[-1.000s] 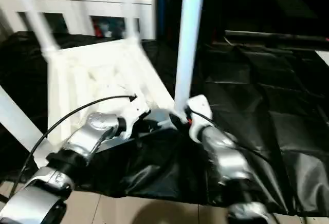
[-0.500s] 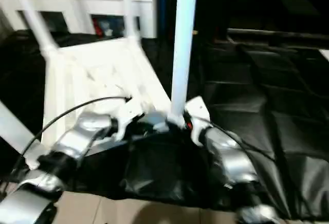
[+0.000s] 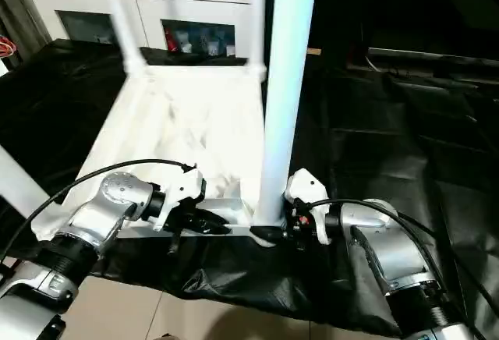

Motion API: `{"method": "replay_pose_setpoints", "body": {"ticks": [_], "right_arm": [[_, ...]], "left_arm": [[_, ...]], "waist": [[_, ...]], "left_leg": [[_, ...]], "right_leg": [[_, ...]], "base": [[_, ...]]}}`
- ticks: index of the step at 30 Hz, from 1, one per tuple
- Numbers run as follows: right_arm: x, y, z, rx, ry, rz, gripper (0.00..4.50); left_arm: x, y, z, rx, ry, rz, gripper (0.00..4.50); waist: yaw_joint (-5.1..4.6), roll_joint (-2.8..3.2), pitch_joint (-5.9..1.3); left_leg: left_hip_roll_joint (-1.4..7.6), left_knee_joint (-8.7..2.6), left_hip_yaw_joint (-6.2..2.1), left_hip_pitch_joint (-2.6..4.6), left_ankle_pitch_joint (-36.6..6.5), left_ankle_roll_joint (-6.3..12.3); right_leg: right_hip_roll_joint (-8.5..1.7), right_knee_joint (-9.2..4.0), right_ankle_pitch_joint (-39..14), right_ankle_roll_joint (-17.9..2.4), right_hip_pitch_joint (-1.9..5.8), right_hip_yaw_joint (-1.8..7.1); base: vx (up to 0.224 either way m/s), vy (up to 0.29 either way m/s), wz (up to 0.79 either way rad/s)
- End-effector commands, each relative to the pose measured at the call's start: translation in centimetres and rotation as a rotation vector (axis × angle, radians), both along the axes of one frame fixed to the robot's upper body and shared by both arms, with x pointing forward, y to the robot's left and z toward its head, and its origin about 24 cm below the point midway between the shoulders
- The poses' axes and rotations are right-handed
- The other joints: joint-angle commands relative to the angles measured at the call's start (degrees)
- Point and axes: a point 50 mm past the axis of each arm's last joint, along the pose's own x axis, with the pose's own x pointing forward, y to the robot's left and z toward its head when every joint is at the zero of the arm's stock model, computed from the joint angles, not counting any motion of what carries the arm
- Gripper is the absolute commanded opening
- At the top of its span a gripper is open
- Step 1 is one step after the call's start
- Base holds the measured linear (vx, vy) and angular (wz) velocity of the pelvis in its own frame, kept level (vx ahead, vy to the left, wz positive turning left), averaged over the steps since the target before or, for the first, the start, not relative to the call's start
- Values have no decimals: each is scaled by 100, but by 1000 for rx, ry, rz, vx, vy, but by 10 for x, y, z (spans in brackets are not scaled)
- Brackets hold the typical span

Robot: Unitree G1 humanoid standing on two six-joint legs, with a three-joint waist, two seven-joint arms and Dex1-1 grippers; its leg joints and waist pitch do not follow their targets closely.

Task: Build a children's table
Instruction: Rotate leg to tighten

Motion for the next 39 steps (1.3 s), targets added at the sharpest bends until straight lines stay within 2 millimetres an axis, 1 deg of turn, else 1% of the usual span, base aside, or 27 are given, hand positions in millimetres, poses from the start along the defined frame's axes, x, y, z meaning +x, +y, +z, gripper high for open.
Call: {"method": "replay_pose_setpoints", "body": {"ticks": [1,5,7,8,9,10,12,13,14,15,16,17,19,20,21,22,24,27,28,29,31,34,35,36,37,38,39], "right_arm": [[-6,10,-3,-3,27,82,290],[-6,10,-4,-9,25,84,276],[-7,11,-3,-9,27,88,275],[-7,12,-4,-4,31,89,274],[-8,13,-4,-1,33,89,274],[-8,15,-6,13,35,74,274],[-6,20,-9,40,26,29,273],[-1,25,-12,70,10,-62,273],[3,28,-13,82,1,-114,273],[8,31,-15,95,-9,-183,273],[9,32,-16,97,-10,-207,273],[13,34,-18,103,-12,-256,272],[21,42,-23,105,-17,-374,272],[25,49,-26,106,-21,-436,272],[28,54,-27,107,-24,-475,272],[31,59,-28,105,-26,-515,272],[36,70,-28,99,-31,-585,272],[38,83,-23,107,-75,-551,272],[38,83,-21,127,-75,-545,328],[37,82,-20,149,-68,-535,342],[35,79,-19,179,-44,-528,348],[31,67,-20,134,-62,-474,378],[29,62,-20,110,-75,-446,392],[28,58,-20,99,-81,-427,392],[27,54,-20,90,-82,-407,408],[24,45,-19,74,-88,-353,408],[23,44,-18,71,-89,-344,408]], "left_arm": [[2,-8,13,-62,-41,-35,0],[1,-8,12,-63,-40,-35,0],[1,-8,12,-65,-39,-33,0],[2,-8,12,-68,-42,-21,0],[3,-8,12,-70,-45,-11,0],[5,-11,12,-75,-57,19,0],[9,-15,12,-81,-68,65,0],[14,-20,12,-79,-90,126,0],[17,-23,12,-76,-101,158,0],[19,-28,12,-79,-105,181,0],[19,-30,12,-81,-108,191,0],[21,-34,13,-85,-113,212,0],[24,-45,14,-99,-121,262,0],[26,-52,15,-105,-128,300,0],[28,-56,16,-108,-132,323,0],[29,-60,16,-111,-136,346,0],[32,-67,17,-119,-145,393,0],[31,-71,16,-113,-179,381,0],[29,-70,16,-111,-190,366,0],[28,-69,15,-114,-190,364,0],[28,-66,13,-124,-179,366,0],[25,-59,12,-135,-162,340,0],[23,-56,12,-138,-157,320,0],[22,-54,12,-139,-154,304,0],[21,-52,12,-142,-156,285,0],[18,-48,13,-148,-151,240,0],[18,-47,13,-148,-149,233,0]], "waist": [[-10,-86,-342],[-14,-92,-347],[-17,-129,-345],[-13,-118,-349],[-16,-133,-345],[-11,-112,-347],[-15,-113,-339],[-17,-123,-334],[-44,-112,-315],[-70,-129,-314],[-75,-120,-319],[-88,-102,-308],[-176,-103,-309],[-193,-108,-305],[-231,-86,-302],[-249,-87,-308],[-279,-92,-311],[-319,-100,-330],[-317,-102,-333],[-312,-104,-340],[-302,-93,-339],[-291,-96,-333],[-292,-81,-329],[-281,-92,-324],[-278,-90,-325],[-284,-117,-326],[-272,-113,-326]], "left_leg": [[201,-359,-23,40,-1391,323],[201,-353,-21,41,-1352,325],[198,-348,-15,37,-1309,348],[199,-346,-18,39,-1291,350],[197,-345,-13,37,-1276,362],[199,-346,-18,41,-1275,362],[200,-350,-16,45,-1327,341],[196,-356,-20,39,-1353,327],[183,-367,-18,45,-1477,262],[164,-381,-35,46,-1593,175],[166,-382,-38,66,-1642,132],[167,-394,-49,60,-1678,102],[154,-416,-70,33,-1770,14],[147,-415,-68,36,-1799,9],[138,-415,-73,35,-1861,-5],[123,-407,-76,41,-1868,-6],[120,-397,-64,53,-1836,0],[126,-391,-59,29,-1681,81],[132,-385,-52,27,-1635,141],[130,-378,-49,23,-1582,171],[132,-367,-31,26,-1476,262],[133,-369,-33,17,-1513,302],[138,-376,-38,18,-1550,300],[144,-376,-37,21,-1565,304],[147,-381,-38,19,-1578,311],[149,-383,-40,8,-1577,318],[147,-380,-44,10,-1573,326]], "right_leg": [[-296,-403,-1434,-1216,289,215],[-295,-397,-1383,-1218,288,217],[-294,-394,-1380,-1210,291,216],[-297,-390,-1382,-1207,292,217],[-294,-396,-1396,-1195,287,217],[-298,-393,-1426,-1191,285,216],[-297,-411,-1488,-1176,273,217],[-299,-413,-1544,-1157,282,215],[-301,-444,-1756,-1123,249,216],[-305,-470,-2063,-1016,270,199],[-311,-492,-2205,-953,248,206],[-314,-497,-2266,-928,246,203],[-299,-499,-2332,-859,263,187],[-293,-510,-2358,-843,257,184],[-292,-523,-2432,-817,249,183],[-295,-539,-2505,-784,256,175],[-290,-549,-2462,-791,230,189],[-277,-519,-2086,-871,256,197],[-272,-500,-1906,-918,261,202],[-273,-489,-1798,-946,270,204],[-267,-469,-1539,-1053,272,208],[-277,-482,-1681,-1036,294,201],[-279,-485,-1759,-1028,288,199],[-278,-498,-1802,-998,290,201],[-282,-496,-1826,-987,288,205],[-284,-493,-1844,-982,294,202],[-285,-489,-1867,-979,300,197]], "base": [[0,0,0],[0,0,0],[0,0,0],[0,0,0],[0,0,0],[0,0,0],[0,0,0],[0,0,0],[0,0,0],[0,0,0],[0,0,0],[0,0,0],[0,0,0],[0,0,0],[0,0,0],[0,0,0],[0,0,0],[0,0,0],[0,0,0],[0,0,0],[0,0,0],[0,0,0],[0,0,0],[0,0,0],[0,0,0],[0,0,0],[0,0,0]]}}
